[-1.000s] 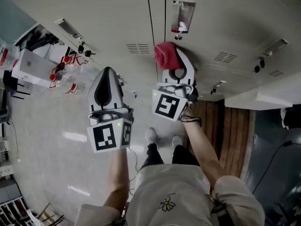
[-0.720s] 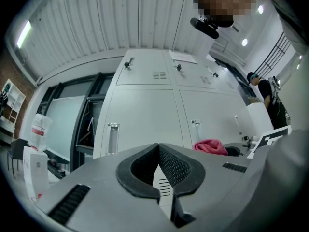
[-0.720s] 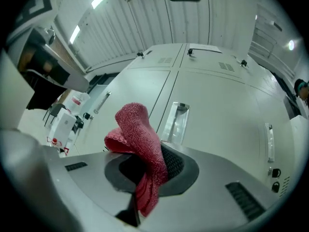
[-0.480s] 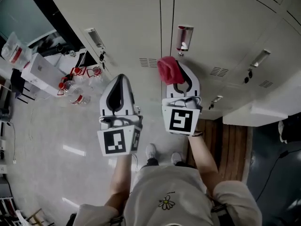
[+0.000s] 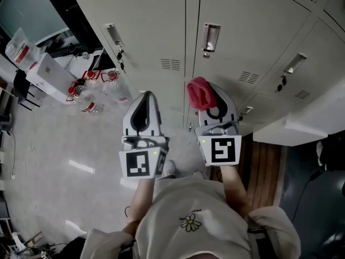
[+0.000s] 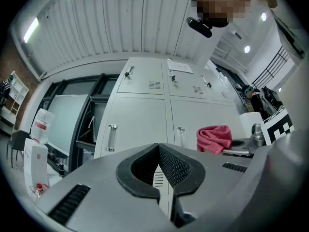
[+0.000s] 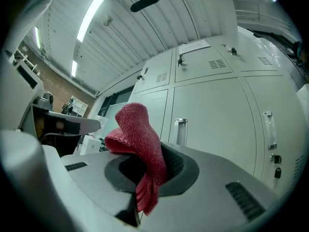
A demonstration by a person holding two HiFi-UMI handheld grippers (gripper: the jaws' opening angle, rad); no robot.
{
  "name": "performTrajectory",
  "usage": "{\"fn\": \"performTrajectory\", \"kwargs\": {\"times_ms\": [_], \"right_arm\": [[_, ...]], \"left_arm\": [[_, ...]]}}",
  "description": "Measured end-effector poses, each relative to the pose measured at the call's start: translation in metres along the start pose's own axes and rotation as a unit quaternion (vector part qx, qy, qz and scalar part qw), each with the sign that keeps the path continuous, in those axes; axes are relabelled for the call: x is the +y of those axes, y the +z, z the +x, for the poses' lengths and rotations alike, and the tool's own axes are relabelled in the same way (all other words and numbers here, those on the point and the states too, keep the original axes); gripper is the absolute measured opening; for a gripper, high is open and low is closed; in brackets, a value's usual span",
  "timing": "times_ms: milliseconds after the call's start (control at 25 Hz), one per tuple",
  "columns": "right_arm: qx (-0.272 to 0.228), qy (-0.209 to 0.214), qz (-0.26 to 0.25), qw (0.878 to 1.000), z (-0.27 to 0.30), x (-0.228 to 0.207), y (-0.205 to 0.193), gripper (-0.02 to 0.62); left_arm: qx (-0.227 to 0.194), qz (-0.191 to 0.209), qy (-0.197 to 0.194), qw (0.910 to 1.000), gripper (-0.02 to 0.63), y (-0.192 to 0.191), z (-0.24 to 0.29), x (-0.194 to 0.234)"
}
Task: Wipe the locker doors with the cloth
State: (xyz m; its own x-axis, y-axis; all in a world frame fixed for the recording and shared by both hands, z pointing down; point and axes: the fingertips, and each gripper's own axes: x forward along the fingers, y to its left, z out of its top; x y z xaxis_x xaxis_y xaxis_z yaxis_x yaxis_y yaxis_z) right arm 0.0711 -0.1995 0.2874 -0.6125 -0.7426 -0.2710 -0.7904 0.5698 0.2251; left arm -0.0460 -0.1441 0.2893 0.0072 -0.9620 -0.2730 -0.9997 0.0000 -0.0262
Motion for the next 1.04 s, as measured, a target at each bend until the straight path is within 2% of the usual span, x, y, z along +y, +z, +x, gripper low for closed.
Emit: {"fn": "performTrajectory", "kwargs": {"times_ms": [80, 280, 440, 640, 840, 1040], "right_arm": [[0.007, 0.0, 0.002, 1.0, -0.01, 0.0, -0.006, 0.032], [0.021, 0.009, 0.002, 1.0, -0.027, 0.005, -0.017, 0.032], [0.019, 0.013, 0.011, 1.0, -0.034, 0.009, -0.016, 0.032], [0.023, 0.013, 0.011, 1.0, -0.04, 0.014, -0.017, 0.032], [0.019, 0.012, 0.006, 1.0, -0.044, 0.012, -0.015, 0.032], [0.026, 0.012, 0.008, 1.0, -0.047, 0.009, -0.017, 0.032]], "left_arm": [[0.013, -0.003, 0.005, 0.9999, 0.015, -0.01, -0.006, -0.003], [0.007, 0.022, -0.006, 0.9997, 0.015, -0.009, -0.005, -0.015], [0.003, 0.002, -0.004, 1.0, 0.015, -0.005, -0.005, -0.021], [-0.019, 0.01, -0.017, 0.9996, 0.015, 0.001, -0.007, -0.025], [0.005, 0.01, -0.002, 0.9999, 0.015, -0.006, -0.013, -0.022], [0.002, 0.003, 0.001, 1.0, 0.015, -0.006, -0.016, -0.025]]}}
